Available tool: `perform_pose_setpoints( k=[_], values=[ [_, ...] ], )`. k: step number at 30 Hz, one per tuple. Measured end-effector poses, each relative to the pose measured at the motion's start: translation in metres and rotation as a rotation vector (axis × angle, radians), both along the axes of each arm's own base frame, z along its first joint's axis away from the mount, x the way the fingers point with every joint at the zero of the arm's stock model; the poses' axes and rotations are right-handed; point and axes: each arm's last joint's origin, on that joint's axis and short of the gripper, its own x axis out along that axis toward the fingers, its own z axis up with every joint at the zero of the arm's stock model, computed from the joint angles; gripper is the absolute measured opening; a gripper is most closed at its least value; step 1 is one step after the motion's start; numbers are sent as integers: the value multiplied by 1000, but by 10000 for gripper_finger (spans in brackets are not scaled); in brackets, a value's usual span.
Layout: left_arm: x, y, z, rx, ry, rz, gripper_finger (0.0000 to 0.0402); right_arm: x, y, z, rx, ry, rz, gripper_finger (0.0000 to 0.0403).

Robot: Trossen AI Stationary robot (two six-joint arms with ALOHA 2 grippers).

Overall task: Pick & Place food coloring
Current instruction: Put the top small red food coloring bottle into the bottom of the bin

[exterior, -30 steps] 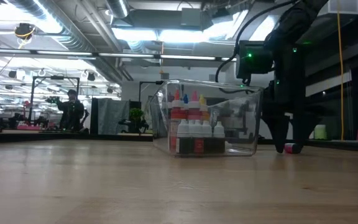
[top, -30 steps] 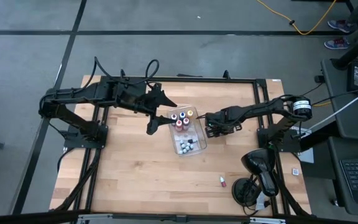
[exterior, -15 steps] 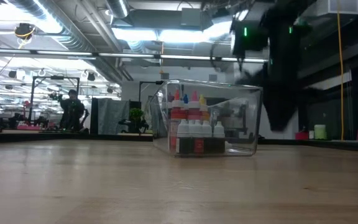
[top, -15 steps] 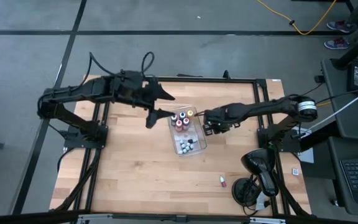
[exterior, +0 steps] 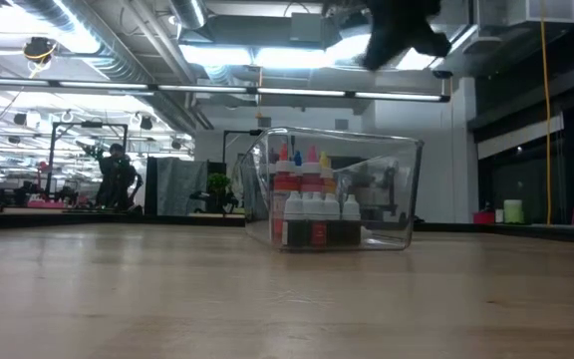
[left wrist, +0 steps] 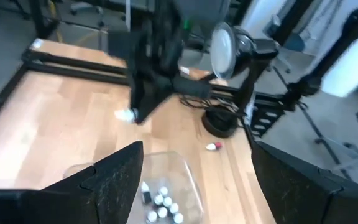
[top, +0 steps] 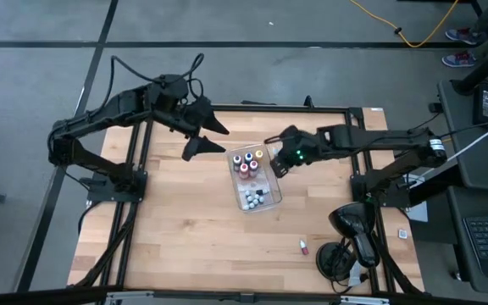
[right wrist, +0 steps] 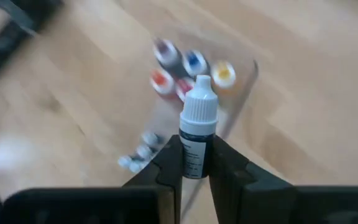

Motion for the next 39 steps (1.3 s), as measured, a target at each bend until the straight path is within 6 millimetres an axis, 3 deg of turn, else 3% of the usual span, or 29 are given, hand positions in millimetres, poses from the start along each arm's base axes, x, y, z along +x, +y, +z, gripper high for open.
perform_pose_setpoints(
  k=[6, 13, 25, 32, 39],
  values=[
    [-2, 3, -3, 16, 21, -32, 294, 2, 5, 48, -86, -144, 33, 58],
    [4, 4, -8, 38, 38, -50, 294, 14, 17, 75, -140, -221, 109, 57],
    [23, 3, -22, -3, 87, -101, 294, 60, 39, 88, -222, -238, 267, 57],
    [34, -1, -27, -15, 93, -121, 294, 80, 43, 78, -213, -214, 316, 57],
    [38, -6, -27, -20, 78, -133, 294, 88, 44, 72, -203, -217, 327, 57]
  ],
)
